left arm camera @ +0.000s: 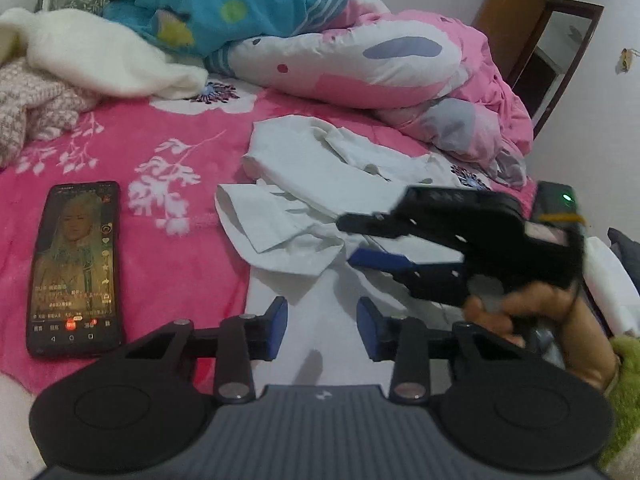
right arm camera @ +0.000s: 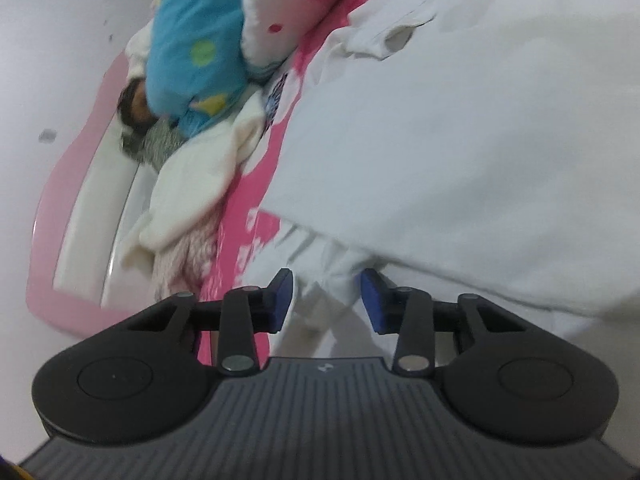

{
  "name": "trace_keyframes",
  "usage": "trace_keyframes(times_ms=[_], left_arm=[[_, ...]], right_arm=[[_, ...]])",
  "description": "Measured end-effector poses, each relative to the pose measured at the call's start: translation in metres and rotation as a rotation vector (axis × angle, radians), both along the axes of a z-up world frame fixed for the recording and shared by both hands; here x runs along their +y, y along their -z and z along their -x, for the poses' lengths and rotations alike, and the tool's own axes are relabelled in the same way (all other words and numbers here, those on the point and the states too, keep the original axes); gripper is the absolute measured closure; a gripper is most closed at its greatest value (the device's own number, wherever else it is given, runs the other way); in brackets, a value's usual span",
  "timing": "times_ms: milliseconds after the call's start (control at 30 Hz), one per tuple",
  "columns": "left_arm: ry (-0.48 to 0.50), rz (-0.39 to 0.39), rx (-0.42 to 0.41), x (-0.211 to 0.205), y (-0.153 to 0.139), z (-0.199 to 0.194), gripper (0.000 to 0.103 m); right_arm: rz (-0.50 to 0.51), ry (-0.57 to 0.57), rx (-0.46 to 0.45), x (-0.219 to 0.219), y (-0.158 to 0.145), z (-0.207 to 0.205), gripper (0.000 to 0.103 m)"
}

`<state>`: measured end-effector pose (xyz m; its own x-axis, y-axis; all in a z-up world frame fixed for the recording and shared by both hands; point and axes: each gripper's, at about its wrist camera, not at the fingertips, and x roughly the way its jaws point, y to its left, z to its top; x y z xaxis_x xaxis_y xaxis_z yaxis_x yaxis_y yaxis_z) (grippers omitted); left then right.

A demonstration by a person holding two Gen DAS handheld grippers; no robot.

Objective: Fold clothes

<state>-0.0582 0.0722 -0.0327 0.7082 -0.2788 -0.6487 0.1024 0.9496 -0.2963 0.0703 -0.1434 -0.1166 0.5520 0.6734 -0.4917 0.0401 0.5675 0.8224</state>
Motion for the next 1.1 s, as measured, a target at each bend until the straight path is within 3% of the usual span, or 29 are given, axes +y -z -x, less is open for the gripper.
trace_keyframes(times_ms=[100,167,300,367,400,500,633,833,933,1100], left_arm=[[-0.023,-0.092,-0.055,-0.009,0.004,-0.006,0.057],[-0.02,-0.177,-0.082,-0.018,0.008,-0.013,0.054],[0.001,-0.29,-0.11,-0.034,0.017,-0.026,0.054],[0.011,-0.307,-0.112,-0.039,0.022,-0.033,0.054],[0.012,-0.308,-0.104,-0.041,0.025,-0.037,0.06],[0.018,-0.232,-0.046,-0.035,0.031,-0.048,0.1],[0.007,-0.056,0.03,-0.014,0.031,-0.055,0.102],[0.054,0.296,0.164,0.02,0.023,-0.059,0.102],[0.05,0.299,0.222,0.025,0.036,-0.064,0.102],[0.015,0.327,0.312,0.035,0.062,-0.069,0.102]], right_arm=[[-0.028,0.019,0.008,0.002,0.003,-0.002,0.089],[-0.029,0.035,-0.004,-0.001,0.002,0.002,0.093],[-0.048,0.05,0.005,-0.005,0.004,0.001,0.093],[-0.061,0.053,0.013,-0.006,0.007,-0.004,0.093],[-0.064,0.052,0.011,-0.006,0.008,-0.006,0.093],[-0.05,0.038,-0.022,-0.005,0.007,-0.01,0.095],[-0.02,0.007,-0.072,-0.009,-0.002,-0.011,0.099],[0.022,-0.072,-0.097,-0.017,-0.023,-0.01,0.099],[0.114,-0.117,-0.112,-0.015,-0.031,-0.01,0.099],[0.283,-0.151,-0.073,-0.009,-0.018,-0.01,0.096]])
